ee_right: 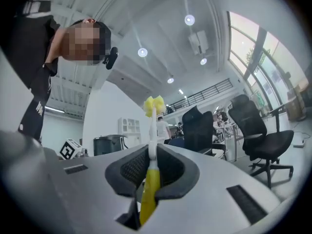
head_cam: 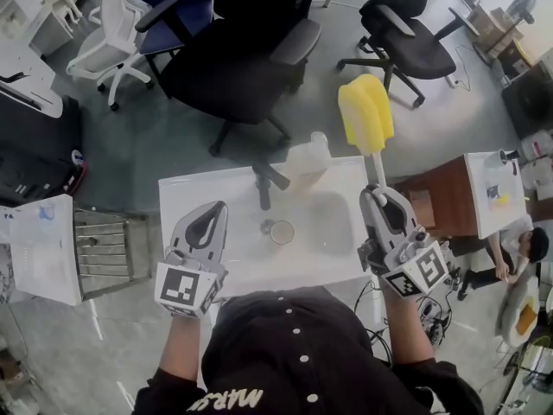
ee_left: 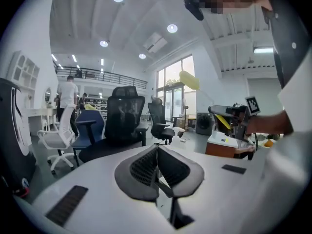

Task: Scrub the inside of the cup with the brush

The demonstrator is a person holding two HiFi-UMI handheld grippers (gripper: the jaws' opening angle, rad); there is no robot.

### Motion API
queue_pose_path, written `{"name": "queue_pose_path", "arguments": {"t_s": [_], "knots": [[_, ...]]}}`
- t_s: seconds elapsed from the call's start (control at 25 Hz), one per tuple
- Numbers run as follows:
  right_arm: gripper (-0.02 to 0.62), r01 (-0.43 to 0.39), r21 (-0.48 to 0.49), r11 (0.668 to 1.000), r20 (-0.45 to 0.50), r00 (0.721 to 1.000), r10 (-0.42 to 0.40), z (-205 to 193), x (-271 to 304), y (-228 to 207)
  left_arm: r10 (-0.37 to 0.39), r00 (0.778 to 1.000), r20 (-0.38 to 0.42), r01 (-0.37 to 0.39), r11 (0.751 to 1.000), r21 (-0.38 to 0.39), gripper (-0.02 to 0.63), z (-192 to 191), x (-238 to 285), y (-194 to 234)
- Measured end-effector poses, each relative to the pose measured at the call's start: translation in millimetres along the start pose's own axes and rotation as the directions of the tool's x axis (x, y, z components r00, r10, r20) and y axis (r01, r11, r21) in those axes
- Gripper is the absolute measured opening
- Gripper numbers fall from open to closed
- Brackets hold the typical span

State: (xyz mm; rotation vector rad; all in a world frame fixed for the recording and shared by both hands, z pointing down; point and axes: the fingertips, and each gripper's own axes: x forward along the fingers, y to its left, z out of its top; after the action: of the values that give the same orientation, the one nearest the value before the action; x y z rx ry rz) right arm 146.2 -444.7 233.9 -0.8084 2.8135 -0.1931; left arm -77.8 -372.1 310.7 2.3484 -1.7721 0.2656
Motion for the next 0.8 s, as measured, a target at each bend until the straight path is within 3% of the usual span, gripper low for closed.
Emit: {"name": "queue_pose_path", "arguments": {"t_s": [0.4,0.6,0.8], "knots": [[0.051,0.187,-0.049,0.981,0.049,0.982,-0.185,33,-6,-40,0.182,0.977,0.115,-0.183,0.983,-0.003,0.026,42,-42,31],[0.051,0.254,-0.144,0.957,0.058,0.967,-0.248,42,-18,-46,0.24,0.962,0.13,-0.242,0.97,-0.001,0.026,49,-57,44],[0.051,0.269,-0.142,0.953,0.064,0.963,-0.263,43,-20,-48,0.257,0.955,0.145,-0.262,0.965,0.015,0.026,54,-60,45]]}}
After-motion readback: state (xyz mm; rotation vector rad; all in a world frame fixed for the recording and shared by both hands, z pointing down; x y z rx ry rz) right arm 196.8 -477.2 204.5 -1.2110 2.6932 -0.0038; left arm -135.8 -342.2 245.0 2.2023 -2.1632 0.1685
